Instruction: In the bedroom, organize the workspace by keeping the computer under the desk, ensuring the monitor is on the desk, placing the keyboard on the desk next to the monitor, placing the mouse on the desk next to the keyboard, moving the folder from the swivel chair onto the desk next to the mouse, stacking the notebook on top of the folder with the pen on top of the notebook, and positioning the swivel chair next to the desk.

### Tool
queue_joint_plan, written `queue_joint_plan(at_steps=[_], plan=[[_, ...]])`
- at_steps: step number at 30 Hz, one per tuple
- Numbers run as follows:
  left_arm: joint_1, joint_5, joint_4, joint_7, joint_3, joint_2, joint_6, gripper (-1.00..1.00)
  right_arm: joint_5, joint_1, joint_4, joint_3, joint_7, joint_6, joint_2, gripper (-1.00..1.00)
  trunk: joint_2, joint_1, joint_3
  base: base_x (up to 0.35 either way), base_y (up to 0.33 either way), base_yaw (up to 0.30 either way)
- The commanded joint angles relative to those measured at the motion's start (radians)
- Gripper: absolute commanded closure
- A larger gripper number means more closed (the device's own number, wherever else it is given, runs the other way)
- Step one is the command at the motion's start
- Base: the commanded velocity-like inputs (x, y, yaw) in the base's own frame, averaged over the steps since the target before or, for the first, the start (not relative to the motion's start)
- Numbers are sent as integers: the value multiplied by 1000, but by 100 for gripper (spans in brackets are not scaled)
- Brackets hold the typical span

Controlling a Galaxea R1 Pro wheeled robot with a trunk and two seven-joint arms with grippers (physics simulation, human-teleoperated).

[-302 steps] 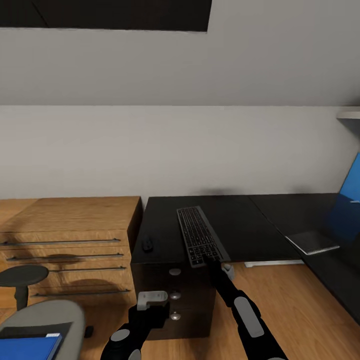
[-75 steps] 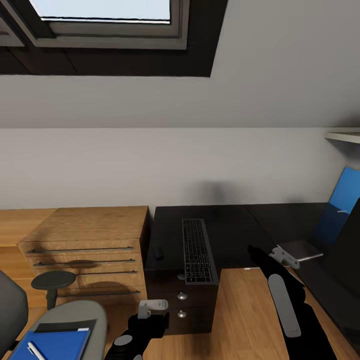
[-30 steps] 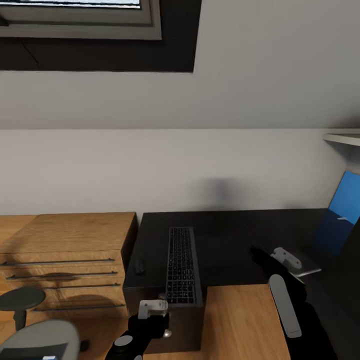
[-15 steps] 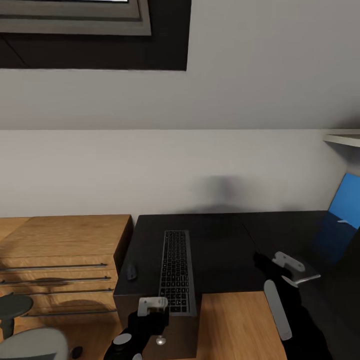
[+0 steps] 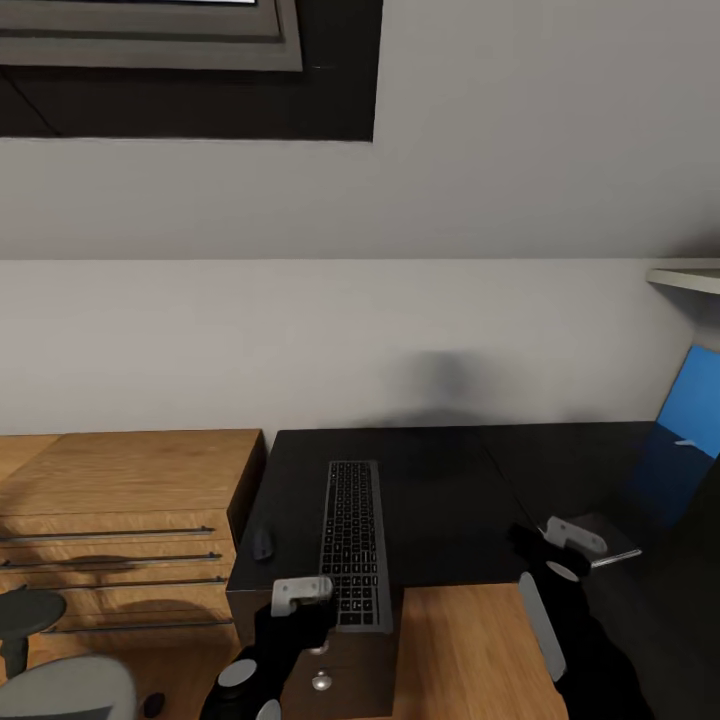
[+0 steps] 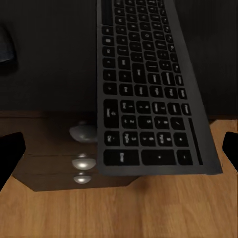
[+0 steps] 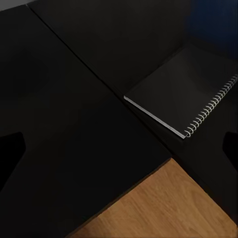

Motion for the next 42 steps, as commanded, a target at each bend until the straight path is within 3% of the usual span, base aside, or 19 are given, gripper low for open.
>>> queue_joint_plan(at_steps=[1,6,7,13,42], plan=[[2,11,-8,10,-1,1,-2,-100,0,-7,14,-1,-4,-9,-2,-100,-1,0,-1,0,0,0],[67,10,-71,11,-2,2,-53,-100,20,-38,108,-1,-3,-90,-20,-100,-1,0,-1,0,0,0],[90,11,-83,10,-3,2,-94,-100,22,-43,130,-1,-3,-114,-29,-100,-1,0,-1,0,0,0],[111,11,-94,9,-8,2,-143,-100,21,-48,115,-1,-3,-142,-36,-100,-1,0,-1,0,0,0],[113,9,-90,10,-9,2,-148,-100,16,-49,89,-1,-5,-144,-32,-100,-1,0,-1,55,-51,0]])
